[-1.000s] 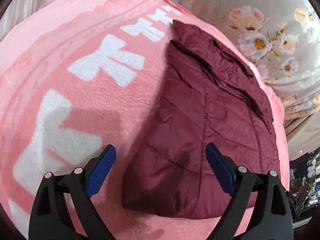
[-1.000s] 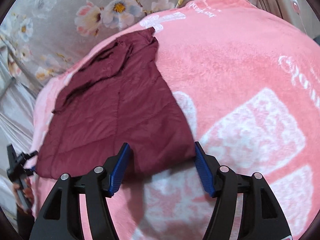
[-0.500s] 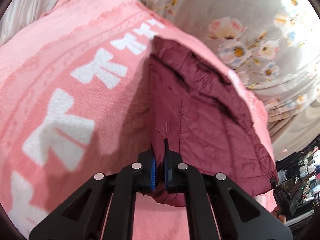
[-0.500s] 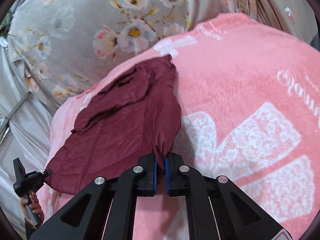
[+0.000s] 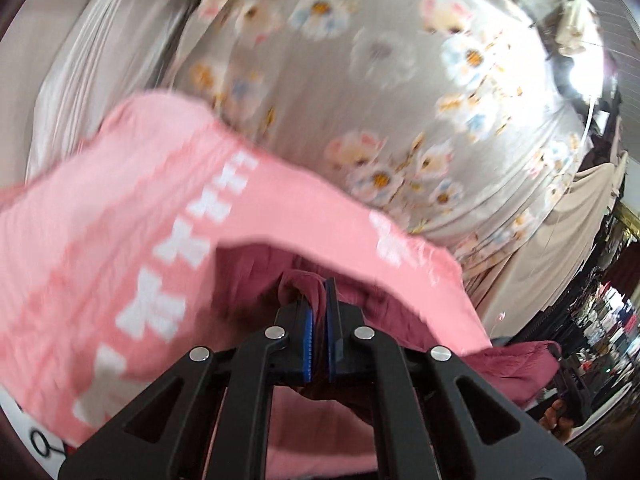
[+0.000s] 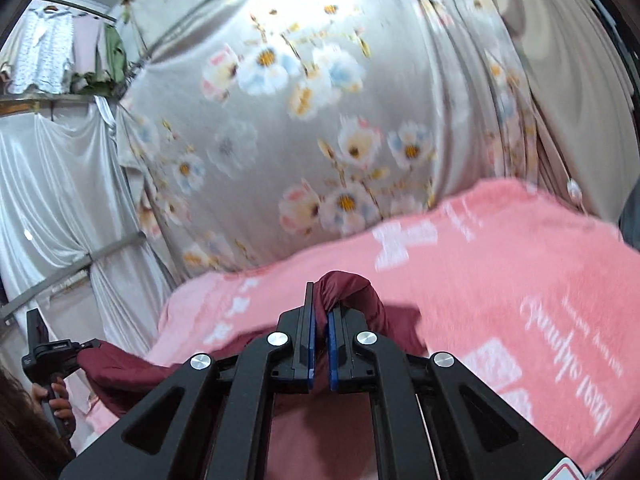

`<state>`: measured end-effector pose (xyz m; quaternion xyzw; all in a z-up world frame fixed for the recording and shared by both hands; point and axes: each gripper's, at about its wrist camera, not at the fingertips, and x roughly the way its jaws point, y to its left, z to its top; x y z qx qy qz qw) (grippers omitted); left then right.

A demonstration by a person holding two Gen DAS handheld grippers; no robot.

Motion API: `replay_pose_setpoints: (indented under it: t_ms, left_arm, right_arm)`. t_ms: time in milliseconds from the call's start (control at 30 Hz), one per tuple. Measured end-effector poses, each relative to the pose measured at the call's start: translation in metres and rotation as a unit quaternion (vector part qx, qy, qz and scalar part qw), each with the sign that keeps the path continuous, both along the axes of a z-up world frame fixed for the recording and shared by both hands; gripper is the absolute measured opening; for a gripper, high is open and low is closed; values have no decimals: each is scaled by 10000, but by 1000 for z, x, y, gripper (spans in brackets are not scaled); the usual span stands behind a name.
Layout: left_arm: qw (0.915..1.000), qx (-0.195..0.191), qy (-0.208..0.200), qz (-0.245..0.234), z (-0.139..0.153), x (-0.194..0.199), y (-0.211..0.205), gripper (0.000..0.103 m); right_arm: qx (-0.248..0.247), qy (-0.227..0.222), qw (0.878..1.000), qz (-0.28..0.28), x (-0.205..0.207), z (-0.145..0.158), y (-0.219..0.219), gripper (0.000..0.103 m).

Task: Fold large clothes

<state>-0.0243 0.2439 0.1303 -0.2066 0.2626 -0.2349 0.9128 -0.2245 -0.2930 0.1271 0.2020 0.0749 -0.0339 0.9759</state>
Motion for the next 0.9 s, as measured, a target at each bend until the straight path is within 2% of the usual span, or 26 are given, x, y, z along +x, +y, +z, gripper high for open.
replay_pose_setpoints:
  t_ms: [100, 233, 333, 467, 567, 667, 800, 900]
  left_arm:
    - [9998, 168, -105, 69, 18, 29, -19, 4]
    - [9967, 674, 225, 395, 13, 101, -54, 4]
    - [9875, 1190, 770, 686, -20, 170, -83, 5]
    - [9664, 1857, 1561, 852, -86, 244, -114, 5]
    - [9524, 2187, 1931, 881, -132, 275, -128, 5]
    - [9449, 2365, 2091, 870, -161, 292, -138, 6]
    - [9413, 2522, 2081, 838, -181, 302, -149, 6]
    - [9422, 2572, 2005, 767, -193, 307, -156, 7]
  right_arm:
    - [-90, -23, 9999, -130, 43, 14, -6, 4]
    - [357, 567, 9968, -429, 134, 2, -29, 4]
    - [475, 1225, 9890, -674, 202, -26, -39, 4]
    - [500, 2059, 9730, -912, 270, -84, -44, 4]
    - [388, 2357, 9656, -1023, 296, -112, -44, 4]
    - [366, 2570, 9598, -1067, 316, -130, -47, 4]
    - [427, 2864, 9510, -1085, 336, -155, -55, 4]
    - [570, 3082, 9443, -1003, 348, -180, -59, 5]
